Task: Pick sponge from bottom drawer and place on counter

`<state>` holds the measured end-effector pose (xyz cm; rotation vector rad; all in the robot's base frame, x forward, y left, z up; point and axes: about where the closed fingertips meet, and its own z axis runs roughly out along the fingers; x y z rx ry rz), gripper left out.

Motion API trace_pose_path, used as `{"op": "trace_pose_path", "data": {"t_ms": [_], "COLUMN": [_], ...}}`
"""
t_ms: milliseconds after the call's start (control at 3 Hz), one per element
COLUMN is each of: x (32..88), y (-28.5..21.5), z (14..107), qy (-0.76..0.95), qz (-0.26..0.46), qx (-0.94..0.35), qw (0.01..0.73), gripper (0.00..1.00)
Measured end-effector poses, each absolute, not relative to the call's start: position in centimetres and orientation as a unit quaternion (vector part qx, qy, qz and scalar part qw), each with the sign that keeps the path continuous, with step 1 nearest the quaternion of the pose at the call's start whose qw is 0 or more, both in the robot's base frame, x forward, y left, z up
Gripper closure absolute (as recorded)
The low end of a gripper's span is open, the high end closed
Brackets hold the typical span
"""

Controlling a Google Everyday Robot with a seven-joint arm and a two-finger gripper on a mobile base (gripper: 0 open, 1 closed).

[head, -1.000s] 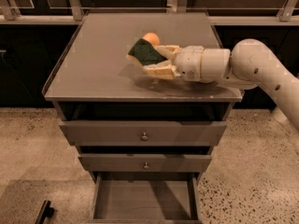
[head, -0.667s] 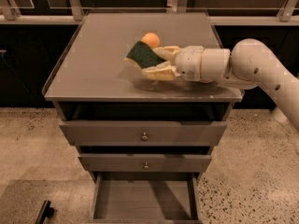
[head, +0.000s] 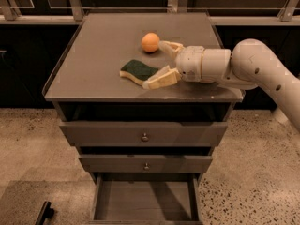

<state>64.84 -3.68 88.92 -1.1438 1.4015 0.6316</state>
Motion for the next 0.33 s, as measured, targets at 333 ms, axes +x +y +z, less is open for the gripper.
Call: {"op": "trace_pose_path", "data": {"t_ms": [333], "x": [64.84], "y": [-3.68], "z": [88.92], "qy": [0.598], "qz": [0.270], "qx": [-0.488], "qw": [0.575], "gripper": [0.00]}}
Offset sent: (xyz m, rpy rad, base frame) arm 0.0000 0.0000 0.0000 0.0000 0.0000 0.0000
